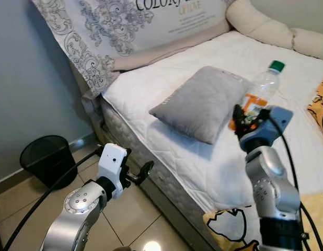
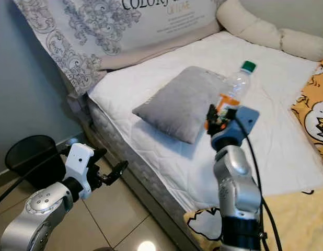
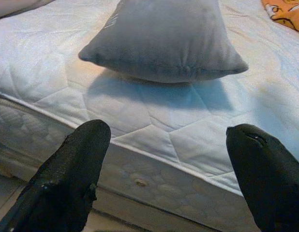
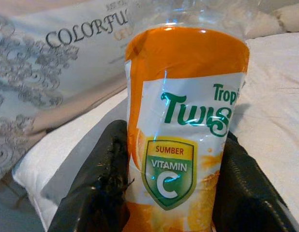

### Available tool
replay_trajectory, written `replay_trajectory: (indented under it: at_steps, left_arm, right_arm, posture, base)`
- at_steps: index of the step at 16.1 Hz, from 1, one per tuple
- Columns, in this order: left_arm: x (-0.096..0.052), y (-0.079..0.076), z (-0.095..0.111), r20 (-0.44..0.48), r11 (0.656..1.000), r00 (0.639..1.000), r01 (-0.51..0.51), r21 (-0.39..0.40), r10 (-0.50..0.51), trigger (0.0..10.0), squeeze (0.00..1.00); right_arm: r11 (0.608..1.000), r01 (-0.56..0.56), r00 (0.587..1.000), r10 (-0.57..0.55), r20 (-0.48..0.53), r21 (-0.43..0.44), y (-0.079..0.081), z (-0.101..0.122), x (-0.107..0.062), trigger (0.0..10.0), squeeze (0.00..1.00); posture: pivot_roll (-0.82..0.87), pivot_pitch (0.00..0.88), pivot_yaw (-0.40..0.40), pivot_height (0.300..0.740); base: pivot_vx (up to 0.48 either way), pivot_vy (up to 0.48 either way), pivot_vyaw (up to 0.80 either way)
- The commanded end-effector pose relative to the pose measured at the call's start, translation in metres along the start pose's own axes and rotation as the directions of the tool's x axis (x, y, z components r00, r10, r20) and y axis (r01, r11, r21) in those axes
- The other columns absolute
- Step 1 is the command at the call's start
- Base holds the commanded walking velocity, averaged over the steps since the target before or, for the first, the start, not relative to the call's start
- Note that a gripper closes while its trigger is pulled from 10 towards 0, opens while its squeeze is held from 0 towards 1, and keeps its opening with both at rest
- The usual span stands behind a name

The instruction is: Clean up the room

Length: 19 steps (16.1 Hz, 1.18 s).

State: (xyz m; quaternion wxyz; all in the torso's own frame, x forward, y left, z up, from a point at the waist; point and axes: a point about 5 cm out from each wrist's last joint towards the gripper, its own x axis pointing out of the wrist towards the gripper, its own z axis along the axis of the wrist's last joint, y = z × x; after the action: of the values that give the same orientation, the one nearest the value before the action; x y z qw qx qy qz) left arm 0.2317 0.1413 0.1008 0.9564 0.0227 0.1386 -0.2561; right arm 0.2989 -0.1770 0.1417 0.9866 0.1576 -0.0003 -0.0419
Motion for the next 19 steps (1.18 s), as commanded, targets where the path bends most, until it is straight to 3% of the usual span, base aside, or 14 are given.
replay_trajectory:
  at_steps: [1, 2, 5, 7, 9, 12, 14, 15, 17, 19]
  left_arm:
    - [-0.003, 0.002, 0.001, 0.010, 1.000, 1.000, -0.024, 0.010, 0.024, 10.0, 0.00]
    - [-0.003, 0.002, 0.000, 0.012, 1.000, 1.000, -0.028, 0.009, 0.028, 10.0, 0.00]
    - [-0.004, 0.002, 0.000, 0.016, 0.999, 0.999, -0.044, 0.004, 0.044, 10.0, 0.00]
    - [-0.004, 0.004, 0.002, 0.027, 0.997, 0.997, -0.074, 0.007, 0.073, 10.0, 0.00]
    - [-0.006, 0.013, 0.008, 0.067, 0.981, 0.979, -0.192, 0.018, 0.191, 10.0, 0.00]
    - [-0.002, 0.019, 0.019, 0.122, 0.966, 0.962, -0.253, 0.058, 0.245, 10.0, 0.00]
    - [0.000, 0.024, 0.023, 0.134, 0.951, 0.948, -0.299, 0.077, 0.287, 10.0, 0.00]
    - [0.001, 0.028, 0.023, 0.131, 0.945, 0.944, -0.315, 0.091, 0.302, 10.0, 0.00]
    - [0.002, 0.029, 0.025, 0.142, 0.942, 0.942, -0.320, 0.097, 0.305, 10.0, 0.00]
    - [0.004, 0.028, 0.028, 0.150, 0.944, 0.945, -0.309, 0.112, 0.291, 10.0, 0.00]
  right_arm:
    - [0.994, -0.048, 0.998, 0.051, -0.022, 0.094, 0.010, -0.003, -0.007, 10.0, 0.00]
    - [0.987, -0.066, 0.996, 0.073, -0.048, 0.144, 0.014, -0.006, -0.009, 10.0, 0.00]
    - [0.986, -0.168, 0.983, 0.168, -0.077, 0.010, 0.024, -0.015, -0.015, 10.0, 0.00]
    - [0.978, -0.210, 0.974, 0.210, -0.091, 0.007, 0.028, -0.018, -0.018, 10.0, 0.00]
    - [0.981, -0.193, 0.973, 0.190, -0.131, -0.012, 0.025, -0.023, -0.022, 10.0, 0.00]
    - [0.961, -0.272, 0.956, 0.263, -0.133, -0.053, 0.034, -0.025, -0.028, 10.0, 0.00]
    - [0.961, -0.269, 0.957, 0.259, -0.131, -0.065, 0.035, -0.026, -0.031, 10.0, 0.00]
    - [0.970, -0.216, 0.973, 0.205, -0.109, -0.108, 0.031, -0.024, -0.031, 10.0, 0.00]
    - [0.976, -0.197, 0.977, 0.188, -0.103, -0.093, 0.028, -0.024, -0.032, 10.0, 0.00]
    - [0.972, -0.232, 0.968, 0.235, -0.085, 0.046, 0.035, -0.022, -0.031, 10.0, 0.00]
  posture:
    - [0.04, 0.000, -0.030, 0.740]
    - [0.04, 0.000, -0.031, 0.740]
    - [0.04, 0.000, -0.032, 0.740]
    - [0.04, 0.000, -0.033, 0.740]
    - [0.05, 0.000, -0.055, 0.740]
    - [0.04, 0.000, -0.043, 0.740]
    - [0.03, 0.000, -0.035, 0.740]
    - [0.02, 0.000, -0.025, 0.740]
    - [0.02, 0.000, -0.022, 0.740]
    - [0.02, 0.000, -0.021, 0.740]
  base:
    - [0.000, 0.000, 0.00]
    - [0.000, 0.000, 0.00]
    - [0.000, 0.000, 0.00]
    - [0.000, 0.000, 0.00]
    - [0.000, 0.000, 0.00]
    - [0.000, 0.000, 0.27]
    - [0.000, 0.000, 0.80]
    - [0.000, 0.000, 0.80]
    - [0.122, 0.000, 0.61]
    - [0.321, 0.000, 0.00]
